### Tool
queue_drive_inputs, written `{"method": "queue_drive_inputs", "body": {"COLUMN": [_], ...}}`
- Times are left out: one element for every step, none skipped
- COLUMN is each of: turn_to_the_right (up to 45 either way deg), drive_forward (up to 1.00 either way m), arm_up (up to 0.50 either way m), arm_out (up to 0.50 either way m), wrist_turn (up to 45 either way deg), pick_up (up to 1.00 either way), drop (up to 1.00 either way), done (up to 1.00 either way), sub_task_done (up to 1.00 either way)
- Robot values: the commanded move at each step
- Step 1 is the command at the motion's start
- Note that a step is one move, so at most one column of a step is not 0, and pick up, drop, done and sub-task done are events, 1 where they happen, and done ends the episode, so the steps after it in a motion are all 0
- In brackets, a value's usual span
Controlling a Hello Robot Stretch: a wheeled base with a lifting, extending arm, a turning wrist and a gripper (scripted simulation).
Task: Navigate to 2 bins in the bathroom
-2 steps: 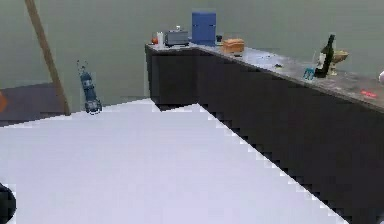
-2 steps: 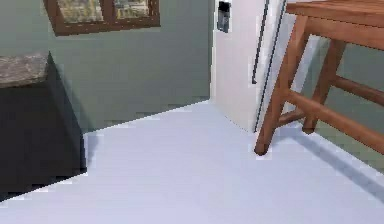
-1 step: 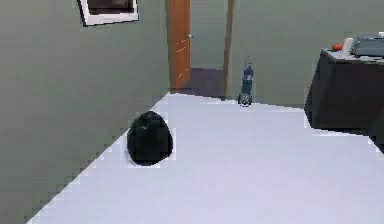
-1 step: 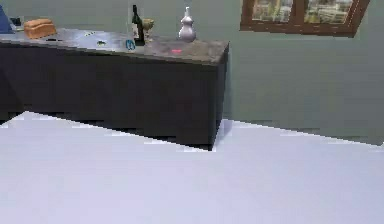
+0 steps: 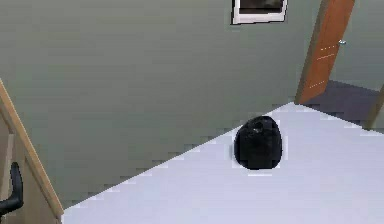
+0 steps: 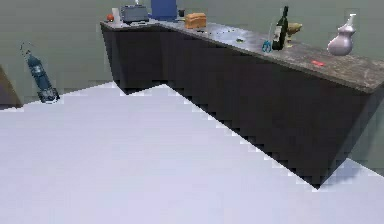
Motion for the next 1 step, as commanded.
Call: {"method": "queue_drive_inputs", "body": {"turn_to_the_right": [0.0], "drive_forward": [0.15], "arm_up": [0.0], "arm_out": [0.0], "wrist_turn": [0.0], "pick_up": [0.0], "drop": [0.0], "done": [0.0], "sub_task_done": [0.0]}}
